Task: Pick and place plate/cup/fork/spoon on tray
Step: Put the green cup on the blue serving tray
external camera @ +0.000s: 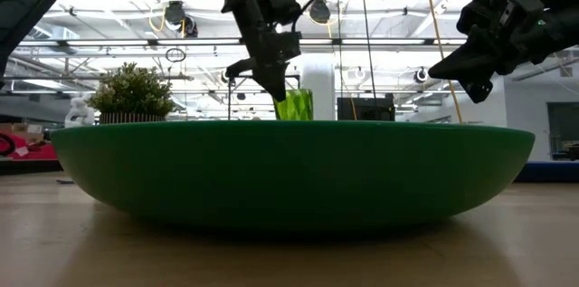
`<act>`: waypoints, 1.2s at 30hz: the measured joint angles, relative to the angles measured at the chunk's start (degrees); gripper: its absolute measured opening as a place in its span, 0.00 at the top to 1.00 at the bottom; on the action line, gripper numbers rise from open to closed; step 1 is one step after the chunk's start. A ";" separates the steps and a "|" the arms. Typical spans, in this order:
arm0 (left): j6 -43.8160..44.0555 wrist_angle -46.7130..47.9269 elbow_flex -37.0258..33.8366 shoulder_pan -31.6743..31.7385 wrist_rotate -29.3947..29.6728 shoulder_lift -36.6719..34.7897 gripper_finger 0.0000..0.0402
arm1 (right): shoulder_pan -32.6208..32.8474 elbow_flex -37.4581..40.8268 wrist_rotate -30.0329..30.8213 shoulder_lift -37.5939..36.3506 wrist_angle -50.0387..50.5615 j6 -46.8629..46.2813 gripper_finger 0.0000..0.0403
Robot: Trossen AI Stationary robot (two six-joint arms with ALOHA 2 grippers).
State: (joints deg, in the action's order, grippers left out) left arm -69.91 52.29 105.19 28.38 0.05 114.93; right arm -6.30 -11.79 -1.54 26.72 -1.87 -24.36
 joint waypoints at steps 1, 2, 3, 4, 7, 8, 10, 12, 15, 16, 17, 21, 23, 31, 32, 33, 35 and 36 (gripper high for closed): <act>-0.17 0.02 0.00 0.04 0.00 0.15 0.88 | 0.00 0.00 0.00 0.00 0.00 0.00 1.00; -0.52 -0.37 0.03 0.04 -0.02 0.41 0.88 | 0.00 0.00 0.00 0.00 0.00 0.00 1.00; -0.61 -0.75 0.06 0.04 -0.02 0.62 0.88 | 0.00 0.00 -0.02 -0.01 0.00 0.00 1.00; -0.59 -0.84 0.07 0.04 0.00 0.91 0.88 | 0.00 0.00 0.00 0.00 0.01 0.00 1.00; -0.36 -1.25 0.01 0.00 0.14 2.23 0.87 | 0.00 0.00 -0.02 0.00 0.02 0.02 1.00; 0.02 -1.80 0.00 0.00 0.21 2.34 0.87 | 0.00 0.00 0.00 0.00 0.02 0.00 1.00; 0.90 -2.75 0.00 0.00 0.45 2.25 0.87 | 0.00 0.00 0.00 -0.02 0.02 0.02 1.00; 1.24 -4.04 0.00 -0.15 0.48 2.16 0.87 | 0.00 0.00 0.00 0.00 0.02 0.07 1.00; 1.65 -5.37 0.00 -0.58 1.19 2.16 0.87 | 0.00 0.00 -0.02 -0.02 0.02 0.17 1.00; 1.66 -6.04 0.00 -0.77 1.88 2.16 0.87 | 0.00 0.00 -0.01 -0.02 0.02 0.17 1.00; 1.52 -6.46 0.00 -0.89 2.63 2.16 0.87 | 0.00 0.00 -0.01 -0.01 0.02 0.17 1.00; 1.02 -6.91 0.00 -1.48 3.21 2.16 0.84 | 0.00 0.00 -0.02 -0.02 0.02 0.20 1.00; 1.27 -7.99 0.00 -1.51 3.25 2.16 0.81 | 0.00 0.00 0.00 -0.02 0.02 0.19 1.00; 1.64 -9.21 0.00 -1.40 3.43 2.12 0.71 | 0.00 0.00 -0.02 -0.02 0.02 0.85 1.00; 1.73 -9.24 0.00 -1.42 3.43 2.12 0.70 | 0.00 0.00 -0.02 -0.02 0.02 0.85 1.00; 1.99 -9.18 0.00 -1.41 3.43 2.12 0.69 | 0.00 0.00 -0.02 -0.02 0.03 0.85 1.00; 2.69 -9.18 0.00 -1.42 3.49 2.12 0.68 | 0.00 0.00 -0.02 -0.02 0.02 0.85 1.00; 3.16 -9.18 0.00 -1.42 3.59 2.12 0.68 | 0.00 0.00 -0.02 -0.02 0.02 0.85 1.00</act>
State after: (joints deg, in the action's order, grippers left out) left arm -66.75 43.11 105.19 26.96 3.64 117.05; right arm -6.31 -11.79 -1.56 26.70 -1.84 -23.51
